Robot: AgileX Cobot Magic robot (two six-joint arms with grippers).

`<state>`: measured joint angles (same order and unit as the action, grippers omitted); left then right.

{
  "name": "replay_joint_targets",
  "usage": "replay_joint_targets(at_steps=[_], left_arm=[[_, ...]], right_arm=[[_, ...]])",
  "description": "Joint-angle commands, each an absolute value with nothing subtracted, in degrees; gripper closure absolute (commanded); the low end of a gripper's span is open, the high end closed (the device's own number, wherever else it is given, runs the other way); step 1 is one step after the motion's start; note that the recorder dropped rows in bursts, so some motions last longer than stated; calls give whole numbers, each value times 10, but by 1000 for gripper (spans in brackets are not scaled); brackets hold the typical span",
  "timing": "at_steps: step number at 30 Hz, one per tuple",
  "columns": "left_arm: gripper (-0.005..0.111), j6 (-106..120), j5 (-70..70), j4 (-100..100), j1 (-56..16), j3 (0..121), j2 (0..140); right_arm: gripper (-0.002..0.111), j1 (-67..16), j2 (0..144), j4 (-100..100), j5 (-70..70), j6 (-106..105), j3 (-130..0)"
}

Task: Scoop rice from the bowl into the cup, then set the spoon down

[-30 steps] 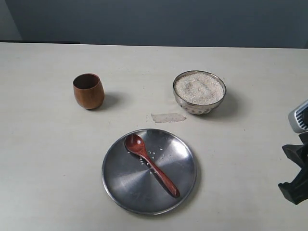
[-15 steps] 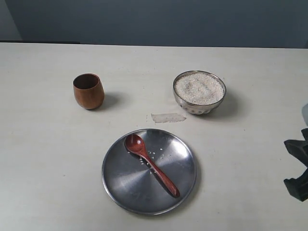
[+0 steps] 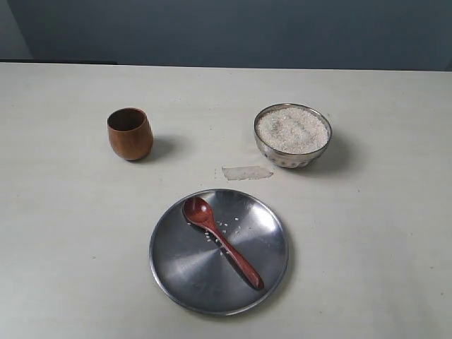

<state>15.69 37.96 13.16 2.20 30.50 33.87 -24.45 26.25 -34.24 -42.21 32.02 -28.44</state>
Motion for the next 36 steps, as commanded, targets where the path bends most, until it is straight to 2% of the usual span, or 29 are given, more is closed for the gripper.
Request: replay_joint_targets(at_steps=[1, 13, 24, 30, 34, 36], left_arm=[[106, 156, 377, 132, 18, 309, 340], [106, 156, 377, 132, 18, 309, 340], [106, 156, 377, 132, 18, 309, 340], [106, 156, 377, 132, 18, 309, 340], [106, 156, 377, 132, 18, 309, 340], [106, 156, 377, 132, 18, 309, 340]], right_arm=[[74, -160, 226, -343, -414, 321, -283], [74, -81, 115, -338, -416, 321, -283], [74, -74, 86, -336, -416, 321, -283], [74, -74, 86, -302, -242, 332, -210], [74, -74, 85, -302, -191, 332, -142], [74, -74, 75, -302, -212, 332, -118]])
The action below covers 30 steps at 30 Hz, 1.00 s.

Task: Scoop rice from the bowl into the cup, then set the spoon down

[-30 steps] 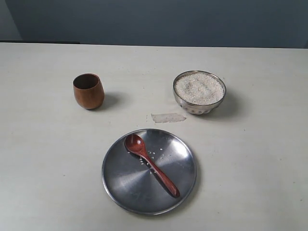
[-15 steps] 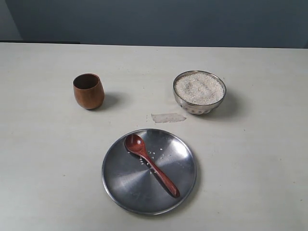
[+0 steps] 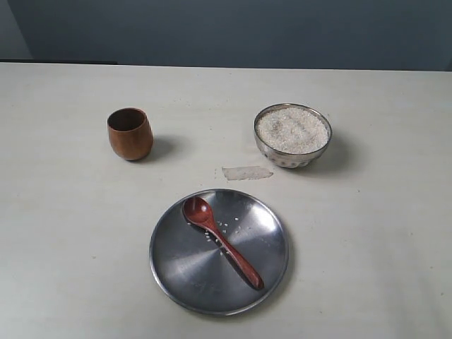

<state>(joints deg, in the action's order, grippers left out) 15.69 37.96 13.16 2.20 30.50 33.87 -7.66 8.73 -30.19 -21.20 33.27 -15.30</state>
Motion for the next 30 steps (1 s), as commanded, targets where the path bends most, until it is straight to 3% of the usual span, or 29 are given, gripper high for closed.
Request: replay_joint_targets(at_steps=[1, 14, 20, 30], left_arm=[[106, 156, 377, 132, 18, 309, 340], [106, 156, 377, 132, 18, 309, 340], [106, 156, 377, 132, 18, 309, 340], [106, 156, 377, 132, 18, 309, 340]], right_arm=[[74, -74, 70, -302, -221, 332, -117], [74, -74, 65, -290, -244, 332, -117], [74, -74, 65, -19, -246, 332, -117], [74, -74, 65, 6, -246, 332, -117]])
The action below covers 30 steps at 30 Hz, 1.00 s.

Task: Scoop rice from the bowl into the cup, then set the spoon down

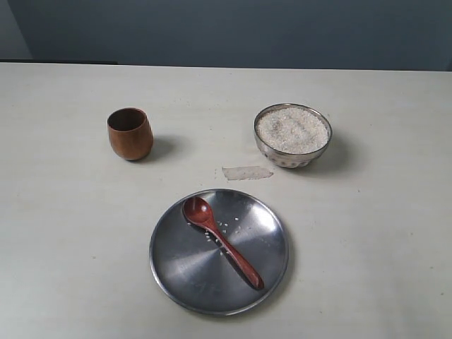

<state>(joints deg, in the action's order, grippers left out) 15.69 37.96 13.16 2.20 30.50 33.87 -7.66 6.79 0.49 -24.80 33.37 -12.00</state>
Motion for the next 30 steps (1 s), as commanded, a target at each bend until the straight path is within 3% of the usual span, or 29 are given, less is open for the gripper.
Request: replay_joint_targets(at_steps=[1, 16, 30], left_arm=[[106, 156, 377, 132, 18, 309, 340], [106, 156, 377, 132, 18, 309, 340], [106, 156, 377, 132, 18, 309, 340]], right_arm=[[74, -74, 65, 6, -246, 332, -117], [74, -74, 65, 0, -211, 330, -117], [74, -74, 65, -205, -167, 195, -69]])
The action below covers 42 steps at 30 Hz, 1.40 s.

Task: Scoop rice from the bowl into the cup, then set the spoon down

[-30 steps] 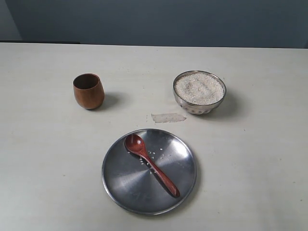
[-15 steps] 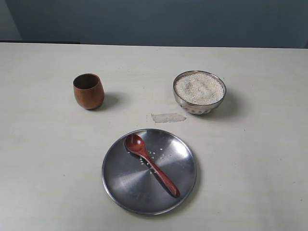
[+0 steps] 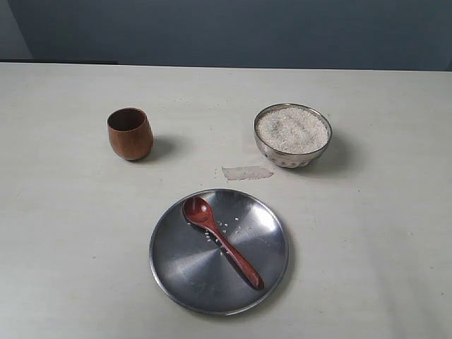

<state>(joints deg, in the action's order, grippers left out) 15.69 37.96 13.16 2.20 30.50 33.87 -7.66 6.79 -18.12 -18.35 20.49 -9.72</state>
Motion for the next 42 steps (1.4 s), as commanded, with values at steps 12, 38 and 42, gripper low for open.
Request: replay_joint_targets(at_steps=[12, 38, 42], left_arm=[[106, 156, 377, 132, 18, 309, 340], [106, 156, 377, 132, 18, 309, 340], [106, 156, 377, 132, 18, 309, 340]], right_arm=[[74, -74, 64, -310, -42, 195, 0], [74, -74, 17, -200, -125, 204, -138], [74, -74, 17, -188, -147, 204, -138]])
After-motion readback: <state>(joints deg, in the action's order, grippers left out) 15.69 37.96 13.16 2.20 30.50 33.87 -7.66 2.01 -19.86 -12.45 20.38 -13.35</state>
